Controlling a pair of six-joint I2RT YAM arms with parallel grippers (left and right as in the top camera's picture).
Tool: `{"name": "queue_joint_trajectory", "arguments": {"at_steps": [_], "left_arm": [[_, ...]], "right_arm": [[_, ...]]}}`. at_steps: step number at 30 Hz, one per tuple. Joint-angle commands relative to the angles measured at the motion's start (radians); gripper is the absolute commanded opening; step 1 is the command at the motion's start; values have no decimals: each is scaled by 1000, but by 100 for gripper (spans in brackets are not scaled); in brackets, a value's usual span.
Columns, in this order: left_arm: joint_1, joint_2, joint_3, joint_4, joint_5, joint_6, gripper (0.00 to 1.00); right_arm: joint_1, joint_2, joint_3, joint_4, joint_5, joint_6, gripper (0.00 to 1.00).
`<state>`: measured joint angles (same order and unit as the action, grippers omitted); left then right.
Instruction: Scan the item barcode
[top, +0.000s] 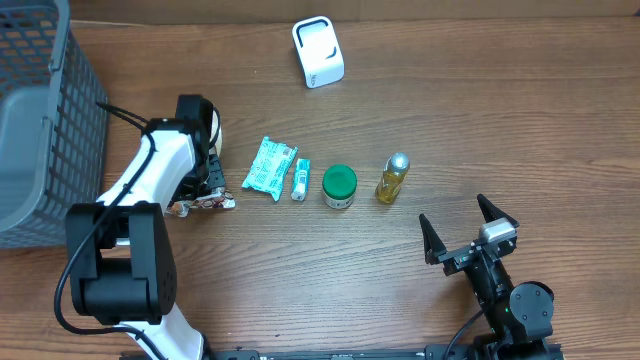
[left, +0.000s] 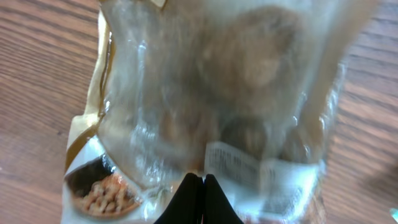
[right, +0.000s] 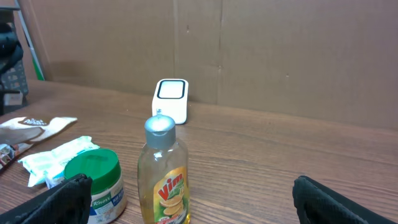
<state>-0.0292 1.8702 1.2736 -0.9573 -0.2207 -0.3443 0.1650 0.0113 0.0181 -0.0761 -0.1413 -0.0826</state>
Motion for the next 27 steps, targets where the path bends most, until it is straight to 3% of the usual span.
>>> {"name": "queue_joint_trajectory", "arguments": {"at_steps": [1, 9, 17, 23, 24, 27], "left_arm": [[21, -1, 130, -60, 37, 7, 5], [24, 5, 210, -183, 4, -116, 9], [34, 8, 76, -57, -67, -180, 11], [53, 10, -2, 82, -66, -153, 9], [53, 10, -10, 111, -54, -120, 4], [53, 10, -17, 156, 25, 10, 4]], "right_arm": [[-3, -7, -10, 3, 10, -3, 100], [-3, -7, -10, 3, 10, -3, 100], [-3, -7, -10, 3, 10, -3, 100], [-3, -7, -10, 3, 10, -3, 100], [-3, -7, -10, 3, 10, -3, 100], [-3, -7, -10, 3, 10, -3, 100]]}}
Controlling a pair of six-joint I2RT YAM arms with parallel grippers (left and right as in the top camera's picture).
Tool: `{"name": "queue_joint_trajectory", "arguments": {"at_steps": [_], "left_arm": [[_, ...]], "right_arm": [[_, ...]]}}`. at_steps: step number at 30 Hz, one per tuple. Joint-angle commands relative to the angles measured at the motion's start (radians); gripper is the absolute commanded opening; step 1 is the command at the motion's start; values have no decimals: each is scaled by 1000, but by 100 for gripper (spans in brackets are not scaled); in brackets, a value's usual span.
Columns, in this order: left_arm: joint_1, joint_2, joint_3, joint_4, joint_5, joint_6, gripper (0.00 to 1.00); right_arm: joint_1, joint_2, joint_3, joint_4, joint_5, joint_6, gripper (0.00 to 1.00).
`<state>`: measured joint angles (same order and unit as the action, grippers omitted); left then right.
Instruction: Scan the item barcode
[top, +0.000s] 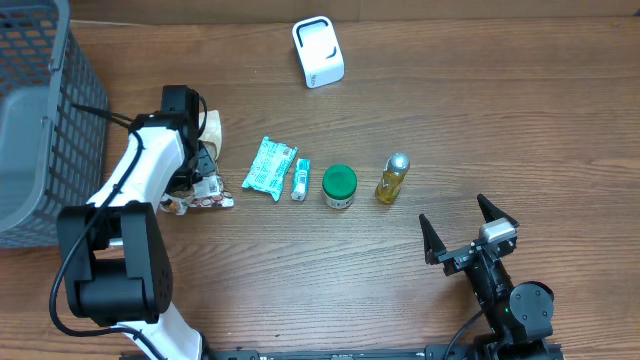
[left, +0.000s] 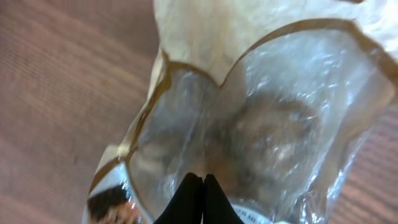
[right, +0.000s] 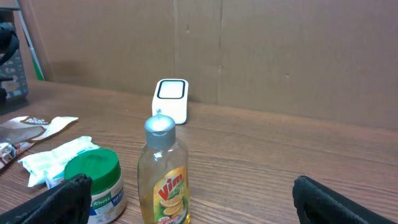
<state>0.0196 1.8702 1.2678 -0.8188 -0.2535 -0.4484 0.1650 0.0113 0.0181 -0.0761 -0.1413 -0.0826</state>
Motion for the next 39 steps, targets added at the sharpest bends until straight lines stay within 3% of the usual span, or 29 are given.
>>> {"name": "queue_joint_trajectory", "arguments": {"at_steps": [1, 12, 19, 22, 23, 25, 29, 35, 39], "left_arm": [[4, 10, -11, 24, 75, 141, 4], [-9, 20, -11, 106, 143, 316, 4], [7, 18, 119, -9, 140, 206, 5], [15, 19, 185, -81, 138, 135, 19], [18, 19, 190, -87, 132, 118, 35], [21, 19, 185, -94, 92, 55, 46], [23, 21, 146, -76, 16, -45, 54], [35, 22, 50, 24, 18, -55, 56], [46, 22, 2, 69, 18, -59, 65]], "right_arm": [[-3, -7, -10, 3, 10, -3, 100], [-3, -7, -10, 3, 10, -3, 100], [-3, -7, -10, 3, 10, -3, 100], [-3, -7, -10, 3, 10, -3, 100], [-3, -7, -10, 3, 10, -3, 100], [-3, -7, -10, 3, 10, -3, 100], [-3, -7, -10, 3, 10, -3, 100], [-3, -7, -10, 3, 10, -3, 100], [-3, -7, -10, 3, 10, -3, 100]]}}
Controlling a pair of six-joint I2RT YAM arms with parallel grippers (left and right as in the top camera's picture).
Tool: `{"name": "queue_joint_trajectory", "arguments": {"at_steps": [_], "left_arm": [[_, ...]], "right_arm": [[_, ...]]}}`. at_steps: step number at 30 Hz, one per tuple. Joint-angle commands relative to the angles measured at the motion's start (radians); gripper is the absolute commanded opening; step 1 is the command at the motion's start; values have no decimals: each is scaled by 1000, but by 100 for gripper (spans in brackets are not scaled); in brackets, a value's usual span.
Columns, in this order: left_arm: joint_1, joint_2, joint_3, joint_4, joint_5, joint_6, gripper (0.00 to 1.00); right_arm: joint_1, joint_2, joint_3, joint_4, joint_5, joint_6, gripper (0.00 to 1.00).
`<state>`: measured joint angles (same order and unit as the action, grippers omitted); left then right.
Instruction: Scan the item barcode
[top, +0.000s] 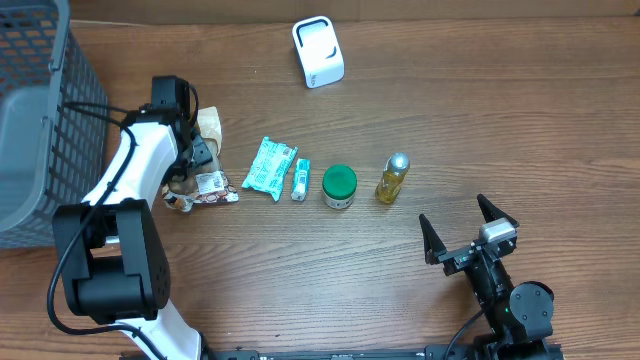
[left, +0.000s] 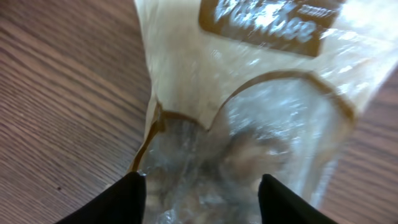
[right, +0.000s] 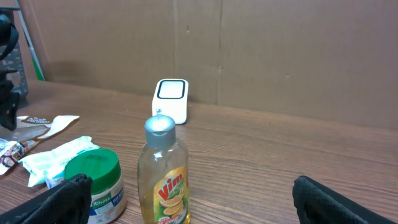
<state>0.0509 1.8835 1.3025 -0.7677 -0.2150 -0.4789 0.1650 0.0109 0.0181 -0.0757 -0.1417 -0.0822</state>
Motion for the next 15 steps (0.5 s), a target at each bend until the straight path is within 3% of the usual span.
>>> {"name": "queue_joint_trajectory", "arguments": {"at_steps": [1, 8, 15], "left_arm": [[20, 9, -41, 25, -21, -35, 65], [29, 9, -79, 89, 24, 5, 39], [29, 10, -132, 119, 32, 11, 40]], "right_arm": [[-3, -6, -10, 3, 10, -3, 100], [-3, -6, -10, 3, 10, -3, 100], [-3, -6, -10, 3, 10, -3, 100]]}}
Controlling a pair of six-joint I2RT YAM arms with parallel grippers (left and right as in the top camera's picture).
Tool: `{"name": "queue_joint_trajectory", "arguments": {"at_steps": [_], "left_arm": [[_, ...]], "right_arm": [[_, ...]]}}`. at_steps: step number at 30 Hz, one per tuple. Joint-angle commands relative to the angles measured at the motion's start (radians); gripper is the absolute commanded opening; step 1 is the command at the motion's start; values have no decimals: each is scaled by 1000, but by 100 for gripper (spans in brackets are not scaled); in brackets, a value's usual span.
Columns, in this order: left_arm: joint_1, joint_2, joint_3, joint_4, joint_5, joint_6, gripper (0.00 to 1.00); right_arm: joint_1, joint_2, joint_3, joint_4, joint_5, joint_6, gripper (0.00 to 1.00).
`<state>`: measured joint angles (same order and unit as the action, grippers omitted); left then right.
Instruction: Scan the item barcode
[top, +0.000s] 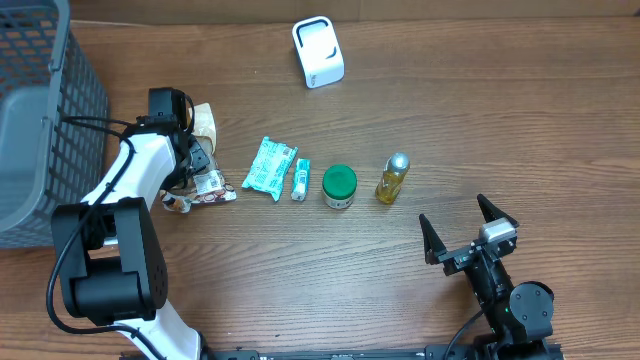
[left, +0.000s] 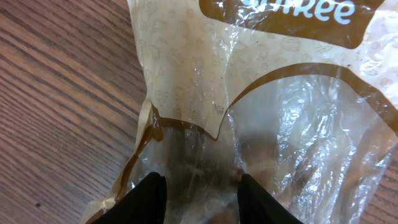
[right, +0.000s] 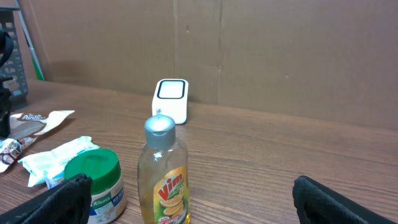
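A snack bag (top: 205, 121) with a tan printed top and a clear window of nuts lies on the wooden table at the left. In the left wrist view the bag (left: 249, 93) fills the frame. My left gripper (top: 190, 158) is right over it, open, with its black fingers (left: 149, 199) set on either side of the clear window. The white scanner (top: 318, 50) stands at the back middle, also seen as the white scanner (right: 171, 99) in the right wrist view. My right gripper (top: 451, 208) rests open at the front right, holding nothing.
A row lies mid-table: teal packet (top: 269, 167), small tube (top: 299, 180), green-lidded jar (top: 339, 186) and Vim bottle (top: 392, 178). A grey wire basket (top: 40, 110) fills the left edge. A cardboard wall (right: 280, 56) backs the table.
My left gripper's fingers stand closer together than before and sit nearer the bag's surface. The bag's tan top lies slightly farther back. The right arm has not moved.
My left gripper was shut over the bag's lower label end, then shut over the clear window farther up. Then it stood wide open near the brand label. Now its fingers are narrower over the window. The right arm stayed still throughout.
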<state>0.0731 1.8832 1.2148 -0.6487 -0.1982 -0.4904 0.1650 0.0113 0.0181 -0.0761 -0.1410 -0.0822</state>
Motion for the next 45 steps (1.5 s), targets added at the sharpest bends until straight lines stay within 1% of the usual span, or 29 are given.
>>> {"name": "queue_joint_trajectory", "arguments": {"at_steps": [1, 2, 4, 5, 9, 12, 14, 18, 22, 25, 28, 30, 35, 41, 45], "left_arm": [[7, 10, -46, 5, 16, 23, 38], [7, 10, -48, 11, 16, 23, 36], [6, 10, -49, 22, 19, 39, 27], [5, 10, -48, 36, 32, 74, 21], [5, 10, -48, 119, 97, 267, 16], [5, 10, -47, 165, 105, 347, 7], [5, 10, -47, 188, 154, 415, 6], [5, 10, -47, 214, 299, 532, 6], [5, 10, -46, 237, 329, 583, 6], [5, 10, -32, 238, 330, 589, 6], [5, 6, 21, 226, 330, 587, 9], [5, -1, 64, 191, 330, 580, 12], [5, -32, 230, 45, 329, 490, 14], [5, -69, 455, -111, 325, 423, 19], [5, -92, 610, -204, 270, 342, 23]], "right_arm": [[-3, -7, -10, 3, 9, -3, 100], [-3, -7, -10, 3, 9, -3, 100], [-3, -7, -10, 3, 9, -3, 100], [-3, -7, -10, 3, 9, -3, 100], [-3, -7, -10, 3, 9, -3, 100], [-3, -7, -10, 3, 9, -3, 100], [-3, -7, -10, 3, 9, -3, 100], [-3, -7, -10, 3, 9, -3, 100], [-3, -7, -10, 3, 9, -3, 100], [-3, -7, -10, 3, 9, -3, 100], [-3, -7, -10, 3, 9, -3, 100], [-3, -7, -10, 3, 9, -3, 100], [-3, -7, -10, 3, 9, -3, 100], [-3, -7, -10, 3, 9, -3, 100], [-3, -7, -10, 3, 9, -3, 100]]}}
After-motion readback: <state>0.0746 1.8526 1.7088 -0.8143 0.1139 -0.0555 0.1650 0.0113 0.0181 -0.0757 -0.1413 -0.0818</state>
